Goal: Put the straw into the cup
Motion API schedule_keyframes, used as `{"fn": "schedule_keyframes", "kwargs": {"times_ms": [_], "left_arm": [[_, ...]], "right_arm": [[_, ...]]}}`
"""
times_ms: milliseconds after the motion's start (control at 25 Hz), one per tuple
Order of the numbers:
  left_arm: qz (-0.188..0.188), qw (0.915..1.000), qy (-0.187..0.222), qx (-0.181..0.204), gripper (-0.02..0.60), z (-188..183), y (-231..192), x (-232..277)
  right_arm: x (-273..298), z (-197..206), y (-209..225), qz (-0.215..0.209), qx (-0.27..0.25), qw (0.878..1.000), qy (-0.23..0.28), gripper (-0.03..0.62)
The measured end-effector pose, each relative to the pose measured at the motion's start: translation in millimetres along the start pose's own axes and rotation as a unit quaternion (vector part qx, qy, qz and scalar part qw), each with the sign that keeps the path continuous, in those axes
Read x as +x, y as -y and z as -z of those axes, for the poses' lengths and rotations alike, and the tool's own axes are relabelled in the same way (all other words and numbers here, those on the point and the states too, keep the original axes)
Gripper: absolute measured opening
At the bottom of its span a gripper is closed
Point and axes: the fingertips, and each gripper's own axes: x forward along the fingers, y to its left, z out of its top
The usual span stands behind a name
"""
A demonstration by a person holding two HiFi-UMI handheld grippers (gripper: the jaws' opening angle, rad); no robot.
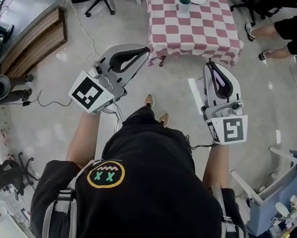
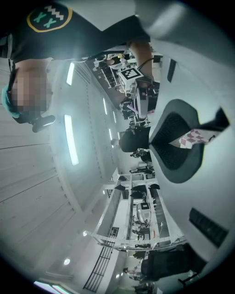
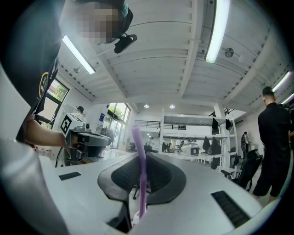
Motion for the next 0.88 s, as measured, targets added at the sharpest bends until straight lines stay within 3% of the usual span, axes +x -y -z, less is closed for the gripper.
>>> {"fn": "schedule_keyframes", "kwargs": {"times_ms": [440, 880], "left_arm": [[0.007, 1.0, 0.006, -0.002, 0.018, 13, -23, 22], [0.009, 0.9999, 0.002, -0.012, 0.018, 42, -115, 72]], "right_arm": [[19, 15, 20, 0.01, -0.003, 1.0, -0.009, 0.051], [104, 45, 72, 0.018, 0.001, 1.0, -0.023, 0.051]]}}
